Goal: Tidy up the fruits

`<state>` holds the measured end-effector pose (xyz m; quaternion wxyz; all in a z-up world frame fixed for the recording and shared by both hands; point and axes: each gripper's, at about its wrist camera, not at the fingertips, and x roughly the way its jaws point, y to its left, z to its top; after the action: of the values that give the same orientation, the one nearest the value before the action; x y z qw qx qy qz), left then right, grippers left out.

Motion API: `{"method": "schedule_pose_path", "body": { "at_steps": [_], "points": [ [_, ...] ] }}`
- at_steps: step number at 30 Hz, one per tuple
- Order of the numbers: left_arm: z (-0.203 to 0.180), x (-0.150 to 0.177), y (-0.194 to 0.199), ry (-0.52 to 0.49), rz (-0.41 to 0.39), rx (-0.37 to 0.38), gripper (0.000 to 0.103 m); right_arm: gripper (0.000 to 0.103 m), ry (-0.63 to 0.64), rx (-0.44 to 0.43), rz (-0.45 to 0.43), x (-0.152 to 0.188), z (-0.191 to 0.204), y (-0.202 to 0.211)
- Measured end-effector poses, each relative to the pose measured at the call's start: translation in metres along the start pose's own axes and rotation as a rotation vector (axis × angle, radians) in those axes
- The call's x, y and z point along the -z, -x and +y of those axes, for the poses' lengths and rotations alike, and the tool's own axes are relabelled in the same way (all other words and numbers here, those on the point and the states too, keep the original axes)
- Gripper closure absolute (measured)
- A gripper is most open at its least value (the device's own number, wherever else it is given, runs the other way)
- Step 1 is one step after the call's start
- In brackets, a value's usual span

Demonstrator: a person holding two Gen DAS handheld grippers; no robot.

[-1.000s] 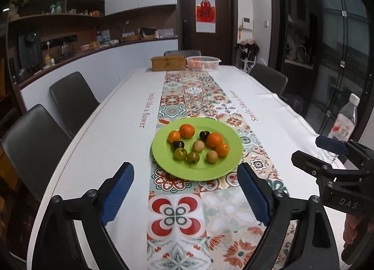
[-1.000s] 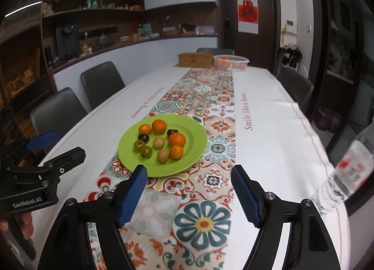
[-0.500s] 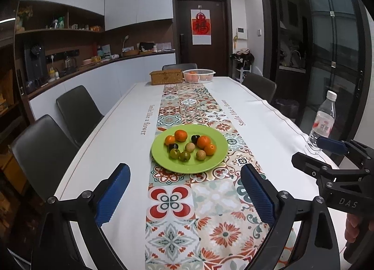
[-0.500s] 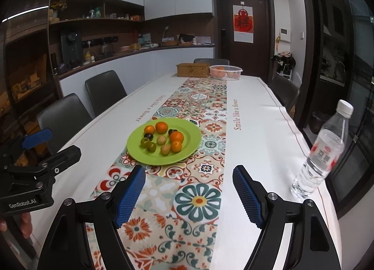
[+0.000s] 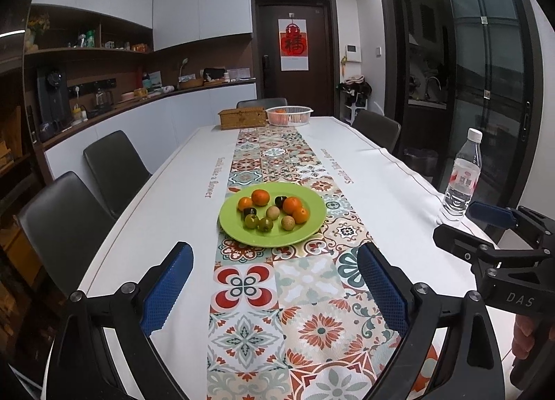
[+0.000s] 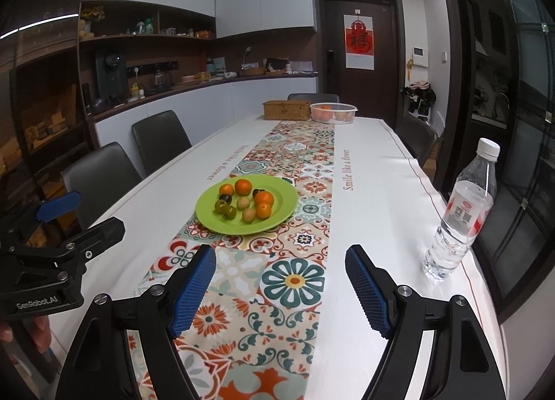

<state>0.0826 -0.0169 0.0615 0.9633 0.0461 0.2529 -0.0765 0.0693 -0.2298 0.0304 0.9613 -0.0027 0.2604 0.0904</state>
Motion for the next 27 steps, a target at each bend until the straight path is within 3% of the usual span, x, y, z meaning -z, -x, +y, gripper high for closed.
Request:
{"method": "schedule_pose_path", "body": {
  "at_steps": [27],
  "points": [
    [0.003, 0.011, 0.012, 0.029, 0.007, -0.003, 0.0, 0.025, 0.004, 0.011, -0.002, 0.011, 0.0, 0.01]
  ]
}}
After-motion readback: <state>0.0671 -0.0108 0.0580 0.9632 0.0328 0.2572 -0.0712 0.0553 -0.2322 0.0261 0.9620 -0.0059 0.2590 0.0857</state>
